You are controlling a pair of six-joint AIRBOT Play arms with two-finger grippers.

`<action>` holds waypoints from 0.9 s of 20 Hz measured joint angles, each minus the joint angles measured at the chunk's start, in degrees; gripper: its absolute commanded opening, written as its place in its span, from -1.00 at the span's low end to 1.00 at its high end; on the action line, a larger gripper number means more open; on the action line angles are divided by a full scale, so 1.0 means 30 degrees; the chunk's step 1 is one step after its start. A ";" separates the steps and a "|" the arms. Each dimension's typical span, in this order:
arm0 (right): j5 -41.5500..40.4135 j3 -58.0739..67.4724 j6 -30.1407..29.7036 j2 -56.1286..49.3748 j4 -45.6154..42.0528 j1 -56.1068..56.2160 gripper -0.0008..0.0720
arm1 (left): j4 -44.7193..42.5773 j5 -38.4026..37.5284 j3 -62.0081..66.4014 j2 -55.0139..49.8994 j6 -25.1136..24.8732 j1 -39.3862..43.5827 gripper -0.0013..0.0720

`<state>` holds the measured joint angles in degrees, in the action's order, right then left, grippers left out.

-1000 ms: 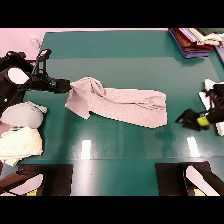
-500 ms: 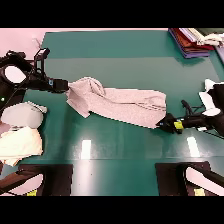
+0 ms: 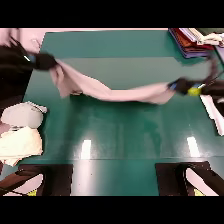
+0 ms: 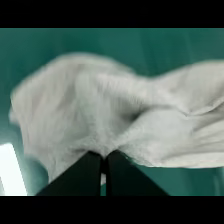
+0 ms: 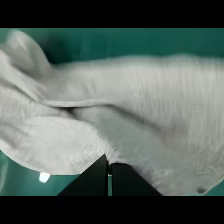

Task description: Fold the shirts.

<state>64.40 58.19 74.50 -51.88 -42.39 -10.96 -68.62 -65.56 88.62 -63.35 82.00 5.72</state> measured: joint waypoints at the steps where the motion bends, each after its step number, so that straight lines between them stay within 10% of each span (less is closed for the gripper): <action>1: 0.0561 0.1821 -0.0015 0.0787 0.0029 -0.0605 -0.94 | -0.0066 -0.0219 0.1690 0.0364 0.0000 0.0000 -0.89; 12: 0.7978 1.8374 0.1982 0.1464 0.0189 -0.8830 -0.95 | -0.0969 0.1377 1.0637 0.5705 0.0087 0.0000 -0.90; 18: 0.9544 1.8498 0.3220 -0.0758 -0.0699 -0.7541 -0.95 | -0.2273 -0.0794 0.7257 0.4597 0.0852 0.0007 -0.89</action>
<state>93.03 113.69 84.16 -54.15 -44.49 -33.58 -75.44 -67.94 110.39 -49.56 84.55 5.74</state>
